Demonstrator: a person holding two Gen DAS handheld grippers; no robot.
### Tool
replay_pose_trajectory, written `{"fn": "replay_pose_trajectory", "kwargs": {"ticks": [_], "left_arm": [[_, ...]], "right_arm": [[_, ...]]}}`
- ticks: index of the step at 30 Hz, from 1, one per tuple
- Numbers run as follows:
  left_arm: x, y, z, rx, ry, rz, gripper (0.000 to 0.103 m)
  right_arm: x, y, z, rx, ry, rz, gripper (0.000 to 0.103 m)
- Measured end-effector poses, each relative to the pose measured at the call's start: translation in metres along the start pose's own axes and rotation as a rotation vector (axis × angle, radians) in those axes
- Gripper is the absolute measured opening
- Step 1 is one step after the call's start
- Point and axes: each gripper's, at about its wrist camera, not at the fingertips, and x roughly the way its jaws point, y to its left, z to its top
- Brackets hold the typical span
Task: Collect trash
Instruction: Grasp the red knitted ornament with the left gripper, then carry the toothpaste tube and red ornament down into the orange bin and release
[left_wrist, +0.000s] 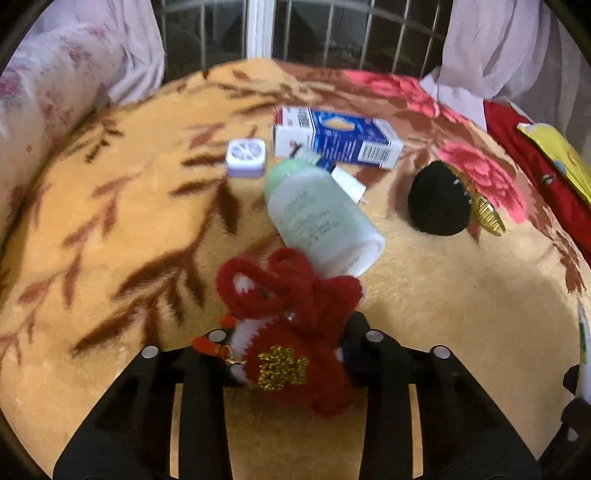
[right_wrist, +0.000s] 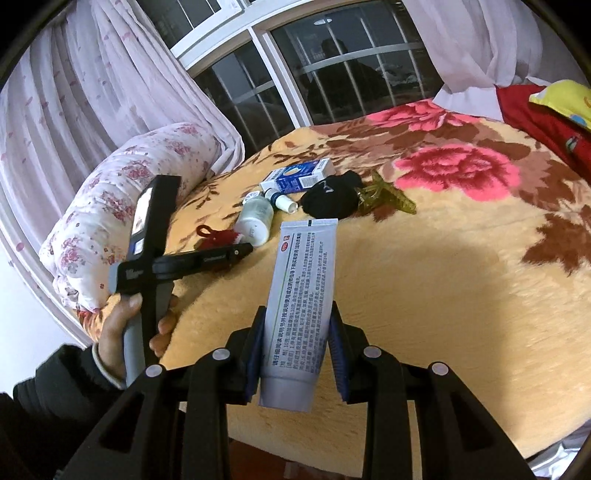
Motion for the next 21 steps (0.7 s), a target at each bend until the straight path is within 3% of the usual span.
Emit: {"fn": "replay_pose_trajectory", "kwargs": {"ticks": [8, 16, 21], "left_arm": [[-0.037, -0.009, -0.031, 0.027, -0.077, 0.029, 0.031], [-0.120, -0.021, -0.104, 0.054, -0.142, -0.015, 0.031], [-0.151, -0.026, -0.150, 0.070, -0.123, 0.000, 0.031]], "right_arm": [[-0.008, 0.028, -0.019, -0.026, 0.002, 0.005, 0.031], [-0.040, 0.054, -0.055, -0.067, -0.002, 0.011, 0.032], [-0.062, 0.063, -0.082, -0.100, -0.006, -0.011, 0.032]]}}
